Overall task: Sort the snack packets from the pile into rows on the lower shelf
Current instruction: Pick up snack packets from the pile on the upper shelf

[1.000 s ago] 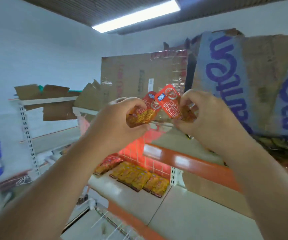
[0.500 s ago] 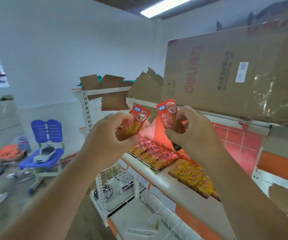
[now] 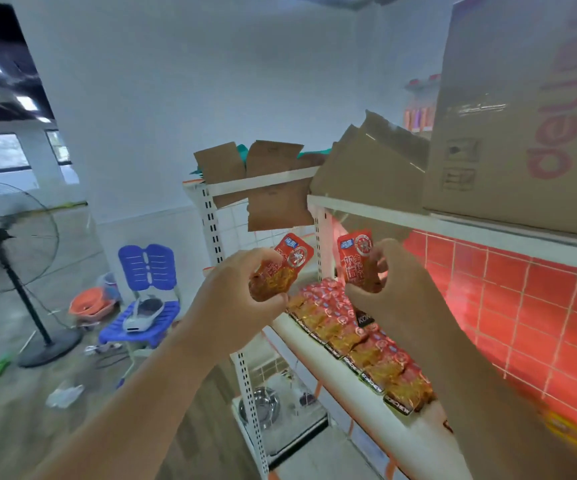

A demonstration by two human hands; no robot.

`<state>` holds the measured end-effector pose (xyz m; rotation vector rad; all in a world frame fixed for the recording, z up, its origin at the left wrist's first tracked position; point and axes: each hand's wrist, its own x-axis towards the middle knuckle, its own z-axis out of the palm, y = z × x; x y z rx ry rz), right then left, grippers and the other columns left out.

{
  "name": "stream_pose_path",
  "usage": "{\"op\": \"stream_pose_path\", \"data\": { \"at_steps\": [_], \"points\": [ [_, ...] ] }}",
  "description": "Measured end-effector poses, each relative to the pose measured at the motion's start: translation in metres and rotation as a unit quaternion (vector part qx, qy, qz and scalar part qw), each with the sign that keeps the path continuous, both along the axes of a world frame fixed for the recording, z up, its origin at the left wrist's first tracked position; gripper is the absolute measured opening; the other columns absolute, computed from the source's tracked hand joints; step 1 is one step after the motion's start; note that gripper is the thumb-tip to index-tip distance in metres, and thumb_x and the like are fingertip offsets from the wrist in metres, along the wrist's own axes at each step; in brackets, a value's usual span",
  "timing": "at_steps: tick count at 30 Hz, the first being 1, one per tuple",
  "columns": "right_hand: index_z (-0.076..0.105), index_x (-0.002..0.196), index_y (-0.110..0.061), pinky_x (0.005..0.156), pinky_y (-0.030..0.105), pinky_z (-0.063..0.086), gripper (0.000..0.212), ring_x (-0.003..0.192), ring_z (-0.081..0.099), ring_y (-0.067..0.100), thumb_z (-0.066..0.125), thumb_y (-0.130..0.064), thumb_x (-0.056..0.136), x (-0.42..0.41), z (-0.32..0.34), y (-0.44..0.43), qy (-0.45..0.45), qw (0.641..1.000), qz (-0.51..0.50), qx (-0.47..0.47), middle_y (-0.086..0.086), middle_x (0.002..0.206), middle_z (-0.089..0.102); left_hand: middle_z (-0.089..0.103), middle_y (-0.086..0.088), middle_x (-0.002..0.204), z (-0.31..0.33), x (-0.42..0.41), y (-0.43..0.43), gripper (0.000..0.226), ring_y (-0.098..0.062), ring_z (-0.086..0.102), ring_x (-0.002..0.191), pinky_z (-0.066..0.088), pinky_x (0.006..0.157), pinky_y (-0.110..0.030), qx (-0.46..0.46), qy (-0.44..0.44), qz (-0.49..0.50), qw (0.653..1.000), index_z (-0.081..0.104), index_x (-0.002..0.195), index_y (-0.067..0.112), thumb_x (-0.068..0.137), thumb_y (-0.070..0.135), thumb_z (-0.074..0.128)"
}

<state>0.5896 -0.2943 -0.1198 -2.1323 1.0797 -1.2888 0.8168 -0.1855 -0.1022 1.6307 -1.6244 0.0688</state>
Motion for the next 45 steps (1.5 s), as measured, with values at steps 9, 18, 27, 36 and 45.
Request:
{"op": "stream_pose_path", "data": {
  "at_steps": [9, 18, 27, 36, 45],
  "points": [
    [0.045, 0.093, -0.037, 0.051, 0.016, 0.038, 0.039, 0.075, 0.054, -0.001, 0.078, -0.043, 0.074, 0.066, -0.037, -0.121, 0.052, 0.997, -0.013, 0.05, -0.013, 0.093, 0.055, 0.06, 0.028, 0.11, -0.044, 0.072, -0.143, 0.047, 0.001, 0.06, 0.102, 0.061, 0.08, -0.033, 0.065, 0.026, 0.006, 0.998, 0.057, 0.12, 0.051, 0.078, 0.048, 0.076],
    [0.037, 0.094, -0.034, 0.052, 0.028, 0.033, 0.047, 0.072, 0.052, 0.007, 0.077, -0.05, 0.075, 0.129, -0.105, -0.188, 0.14, 0.974, -0.067, 0.168, -0.007, 0.09, 0.053, 0.062, 0.024, 0.115, -0.12, 0.138, -0.244, 0.052, 0.001, 0.06, 0.101, 0.056, 0.082, -0.03, 0.146, 0.041, -0.011, 0.988, 0.056, 0.125, 0.05, 0.077, 0.055, 0.077],
    [0.046, 0.098, -0.029, 0.055, 0.029, 0.032, 0.04, 0.077, 0.053, 0.016, 0.069, -0.051, 0.074, 0.224, -0.17, -0.233, 0.187, 0.932, -0.172, 0.259, -0.002, 0.095, 0.058, 0.052, 0.033, 0.094, -0.206, 0.202, -0.351, 0.079, 0.009, 0.058, 0.081, 0.041, 0.066, -0.009, 0.193, 0.024, -0.101, 0.976, 0.043, 0.135, 0.054, 0.063, 0.083, 0.055],
    [0.057, 0.093, -0.024, 0.062, 0.034, 0.039, 0.044, 0.083, 0.057, 0.021, 0.066, -0.062, 0.072, 0.302, -0.217, -0.257, 0.223, 0.851, -0.323, 0.348, -0.003, 0.093, 0.061, 0.056, 0.011, 0.095, -0.268, 0.24, -0.394, 0.07, -0.014, 0.06, 0.087, 0.052, 0.074, -0.033, 0.253, -0.015, -0.13, 0.959, 0.059, 0.119, 0.036, 0.072, 0.081, 0.035],
    [0.062, 0.102, -0.022, 0.067, 0.032, 0.046, 0.04, 0.087, 0.058, 0.021, 0.07, -0.051, 0.075, 0.329, -0.224, -0.267, 0.217, 0.821, -0.348, 0.398, 0.001, 0.102, 0.064, 0.064, 0.01, 0.101, -0.294, 0.247, -0.402, 0.038, -0.006, 0.06, 0.087, 0.055, 0.076, -0.024, 0.234, -0.056, -0.157, 0.958, 0.057, 0.114, 0.032, 0.089, 0.06, 0.063]
  ]
}}
